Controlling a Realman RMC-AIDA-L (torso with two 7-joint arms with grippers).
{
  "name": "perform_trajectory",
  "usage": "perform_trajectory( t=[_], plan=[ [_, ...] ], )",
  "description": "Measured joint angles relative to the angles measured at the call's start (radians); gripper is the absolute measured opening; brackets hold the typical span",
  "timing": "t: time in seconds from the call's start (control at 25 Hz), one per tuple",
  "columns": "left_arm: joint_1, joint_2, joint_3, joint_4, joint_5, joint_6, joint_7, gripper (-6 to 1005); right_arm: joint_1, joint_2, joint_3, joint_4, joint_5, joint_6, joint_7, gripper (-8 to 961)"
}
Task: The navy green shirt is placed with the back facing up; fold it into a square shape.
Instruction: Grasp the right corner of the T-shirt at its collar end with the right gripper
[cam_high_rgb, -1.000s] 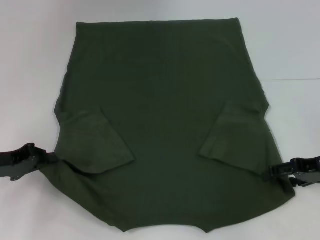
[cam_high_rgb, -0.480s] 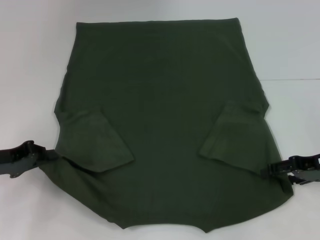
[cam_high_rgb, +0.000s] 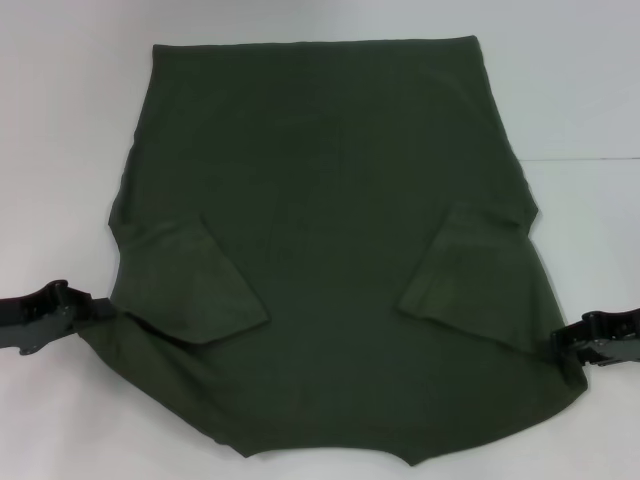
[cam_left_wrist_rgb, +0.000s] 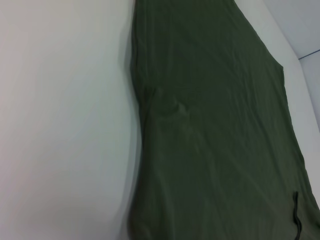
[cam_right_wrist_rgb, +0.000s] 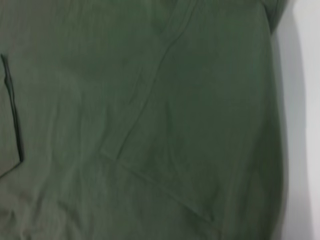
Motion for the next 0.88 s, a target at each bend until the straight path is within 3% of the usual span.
perform_trajectory(
  t=[0.48, 0.68, 0.8, 0.88],
  plan=[
    [-0.005, 0.000, 0.000, 0.000, -0.003, 0.000, 0.000, 3, 0.008, -0.019, -0.015, -0.008, -0.024, -0.024, 0.002, 425],
    [-0.007, 0.001, 0.000, 0.000, -0.003, 0.000, 0.000, 3, 0.008, -0.020, -0.018, -0.006, -0.024, -0.033, -0.006, 656],
    [-0.009, 0.001, 0.000, 0.000, -0.003, 0.000, 0.000, 3, 0.008, -0.020, -0.019, -0.005, -0.024, -0.034, -0.006, 855],
    [-0.010, 0.002, 0.000, 0.000, -0.003, 0.000, 0.000, 3, 0.008, -0.020, -0.020, -0.004, -0.024, -0.041, -0.006, 875]
  ],
)
